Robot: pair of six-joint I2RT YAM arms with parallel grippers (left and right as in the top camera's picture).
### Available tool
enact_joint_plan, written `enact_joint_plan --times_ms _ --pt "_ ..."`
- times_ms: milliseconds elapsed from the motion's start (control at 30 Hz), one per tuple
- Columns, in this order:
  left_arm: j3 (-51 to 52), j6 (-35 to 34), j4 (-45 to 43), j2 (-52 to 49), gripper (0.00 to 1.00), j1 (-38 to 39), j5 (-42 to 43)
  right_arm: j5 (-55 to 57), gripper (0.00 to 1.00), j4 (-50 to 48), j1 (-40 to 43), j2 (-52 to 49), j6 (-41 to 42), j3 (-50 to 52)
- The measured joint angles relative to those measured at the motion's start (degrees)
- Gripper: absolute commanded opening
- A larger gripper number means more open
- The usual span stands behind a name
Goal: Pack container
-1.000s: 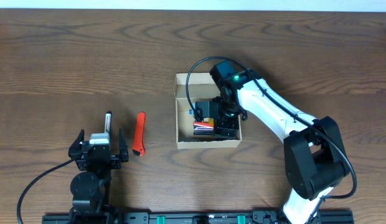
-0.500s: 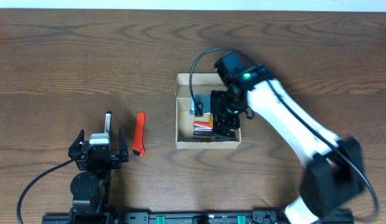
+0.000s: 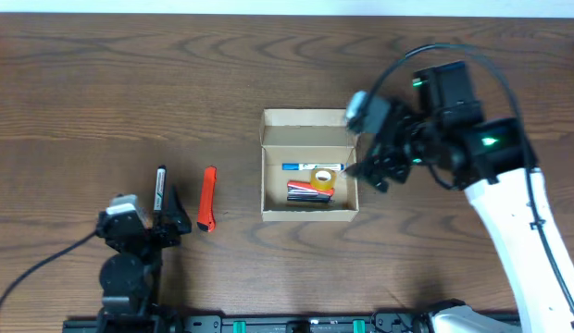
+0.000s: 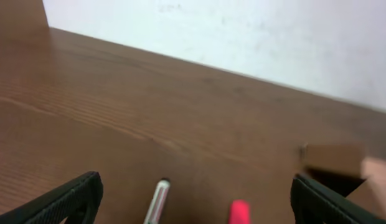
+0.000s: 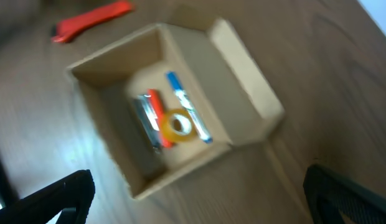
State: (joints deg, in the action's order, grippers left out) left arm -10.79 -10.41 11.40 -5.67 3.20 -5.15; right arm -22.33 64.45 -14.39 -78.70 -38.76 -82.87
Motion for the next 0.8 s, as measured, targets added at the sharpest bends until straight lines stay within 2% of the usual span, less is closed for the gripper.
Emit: enact_joint_plan --times_ms 100,267,400,633,800 --pt "-9.8 -1.6 2.3 -8.0 0.95 0.0 0.0 0.0 0.99 -1.4 4.7 0.0 2.0 0.0" --pt "-28.9 0.2 13.4 -26.6 0.95 0.0 2.1 0.0 0.99 -4.2 11.7 0.0 4.8 0.0" --pt "-39.3 1.5 21.7 -38.7 0.95 0.0 6.5 0.0 0.99 -5.6 17.1 0.0 6.8 0.0" --pt "-40.9 3.6 24.6 -51.2 0.95 0.3 15.3 0.1 0.99 -6.8 25.8 -0.3 10.9 0.0" --pt "-41.0 4.0 28.2 -60.8 0.95 2.5 15.1 0.2 0.99 -6.9 27.6 -2.6 13.0 1.1"
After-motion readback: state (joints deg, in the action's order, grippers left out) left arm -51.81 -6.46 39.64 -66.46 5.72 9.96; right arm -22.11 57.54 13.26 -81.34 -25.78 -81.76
